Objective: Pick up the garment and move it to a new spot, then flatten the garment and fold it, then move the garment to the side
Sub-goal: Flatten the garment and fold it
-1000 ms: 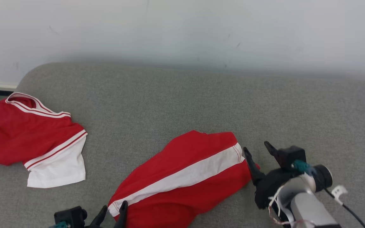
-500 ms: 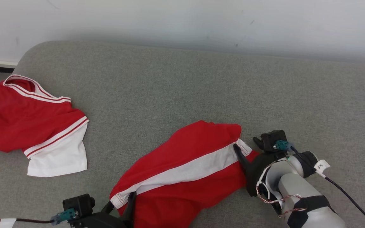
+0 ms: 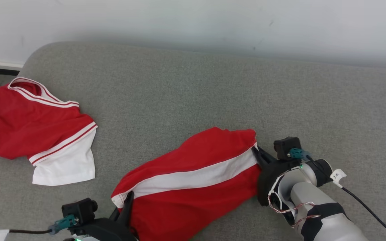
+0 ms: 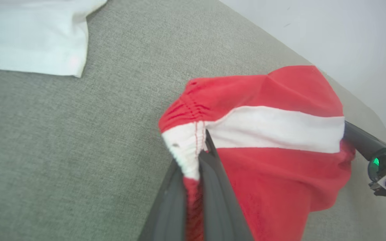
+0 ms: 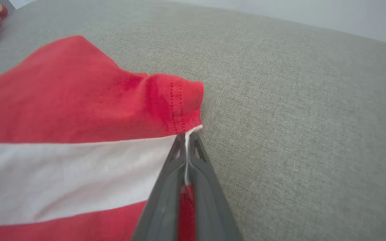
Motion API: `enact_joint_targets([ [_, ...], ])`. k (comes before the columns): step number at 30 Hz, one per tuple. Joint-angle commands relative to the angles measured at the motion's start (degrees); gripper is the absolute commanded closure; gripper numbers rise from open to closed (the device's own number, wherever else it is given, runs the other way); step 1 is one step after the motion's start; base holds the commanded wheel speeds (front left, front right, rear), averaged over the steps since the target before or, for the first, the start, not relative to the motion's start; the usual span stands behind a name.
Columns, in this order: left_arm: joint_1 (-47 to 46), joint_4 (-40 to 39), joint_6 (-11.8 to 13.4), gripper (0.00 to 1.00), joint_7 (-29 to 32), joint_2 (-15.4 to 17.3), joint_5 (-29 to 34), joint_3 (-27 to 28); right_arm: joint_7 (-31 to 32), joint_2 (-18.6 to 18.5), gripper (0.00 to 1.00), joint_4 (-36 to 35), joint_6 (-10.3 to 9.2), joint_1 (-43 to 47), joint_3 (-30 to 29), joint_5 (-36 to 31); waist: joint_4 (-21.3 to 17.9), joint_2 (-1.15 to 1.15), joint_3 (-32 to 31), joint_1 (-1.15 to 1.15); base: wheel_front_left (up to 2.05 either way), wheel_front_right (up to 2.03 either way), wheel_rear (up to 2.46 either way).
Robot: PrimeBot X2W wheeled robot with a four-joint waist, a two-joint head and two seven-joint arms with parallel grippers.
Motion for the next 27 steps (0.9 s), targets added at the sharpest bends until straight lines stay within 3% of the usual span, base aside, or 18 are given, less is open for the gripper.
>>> enact_joint_targets([
  [1,-0.75,-0.71,0.08,1.0,-0.64,0.37,0.72,0.29,-1.61,-0.64,1.0,0.25,0.2,-0.38,0.22,0.81,-0.18,0.0,-1.02,-0.01,0.0,0.0,0.0],
  [8,-3.21,-6.9,-0.24,1.0,2.1,3.66,1.38,0.59,-5.55,-1.75,1.0,-2.41,0.2,-0.29,0.3,5.89,-2.3,0.0,-4.22,-0.01,0.0,0.0,0.0],
  [15,-16.81,-8.75,-2.82,1.0,8.95,7.97,4.29,-0.85,-0.05,-3.17,1.0,-10.82,0.2,-5.62,1.16,13.67,-6.29,0.0,-2.11,-0.01,0.0,0.0,0.0],
  [21,-37.57,0.11,-6.92,1.0,15.34,5.37,1.75,-0.85,6.06,-3.61,1.0,-13.52,0.2,-19.35,-0.44,18.37,-9.72,0.0,3.81,-0.01,0.0,0.0,0.0],
  [27,-62.82,15.0,-8.25,1.0,18.94,1.41,3.52,-1.28,9.26,-3.14,1.0,-6.53,0.2,-39.17,-5.96,20.38,-12.9,0.0,12.24,-0.01,0.0,0.0,0.0],
])
